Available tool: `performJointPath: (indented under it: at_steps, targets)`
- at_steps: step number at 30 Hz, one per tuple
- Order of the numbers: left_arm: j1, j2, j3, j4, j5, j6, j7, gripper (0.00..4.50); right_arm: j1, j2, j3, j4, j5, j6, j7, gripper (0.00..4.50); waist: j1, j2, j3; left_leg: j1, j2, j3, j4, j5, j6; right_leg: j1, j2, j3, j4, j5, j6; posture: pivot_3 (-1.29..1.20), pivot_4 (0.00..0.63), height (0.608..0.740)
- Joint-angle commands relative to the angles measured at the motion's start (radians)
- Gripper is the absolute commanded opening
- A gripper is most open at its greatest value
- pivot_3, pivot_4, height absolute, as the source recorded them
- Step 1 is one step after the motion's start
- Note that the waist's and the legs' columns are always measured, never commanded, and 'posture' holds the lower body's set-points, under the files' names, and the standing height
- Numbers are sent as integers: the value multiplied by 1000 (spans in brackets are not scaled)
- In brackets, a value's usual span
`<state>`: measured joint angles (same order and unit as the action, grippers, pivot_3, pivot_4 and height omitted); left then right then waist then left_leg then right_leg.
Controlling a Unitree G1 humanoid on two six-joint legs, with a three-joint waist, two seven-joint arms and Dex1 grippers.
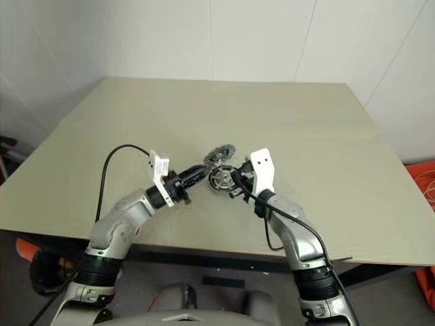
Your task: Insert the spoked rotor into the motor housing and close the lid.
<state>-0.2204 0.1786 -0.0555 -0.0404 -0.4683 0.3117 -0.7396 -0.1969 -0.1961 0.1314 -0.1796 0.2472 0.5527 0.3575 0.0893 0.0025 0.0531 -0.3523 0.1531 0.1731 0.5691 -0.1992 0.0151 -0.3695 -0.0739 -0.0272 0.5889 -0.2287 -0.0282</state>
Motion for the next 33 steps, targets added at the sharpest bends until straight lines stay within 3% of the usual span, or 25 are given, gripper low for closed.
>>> performJointPath:
  at_steps: [1,7,18,25,33]
  targets:
    - [0,-7,-17,-1,79,-160,1,28,-44,16,4,11,-12,-30,0,0,0,0,0,0,0,0,0,0,0,0,0,0,0,0,0,0,0,740]
    - [10,5,-38,53,147,-301,-27,28,-92,30,13,52,-25,-37,13,0,-4,0,0,0,0,0,0,0,0,0,0,0,1,0,0,0,0,740]
    - [33,57,-44,202,130,-390,-182,28,-115,31,51,193,-52,-19,65,0,-20,0,0,1,0,0,1,0,0,0,0,0,2,1,-1,0,0,740]
    - [65,74,-43,253,134,-425,-244,28,-109,16,59,176,-66,18,76,0,-22,1,-2,4,1,1,0,0,0,2,0,0,2,1,-2,0,0,740]
    - [117,86,-34,218,130,-443,-243,28,-147,-156,108,3,-59,157,215,0,-21,2,-1,4,1,1,1,0,0,2,0,1,2,1,-2,0,0,740]
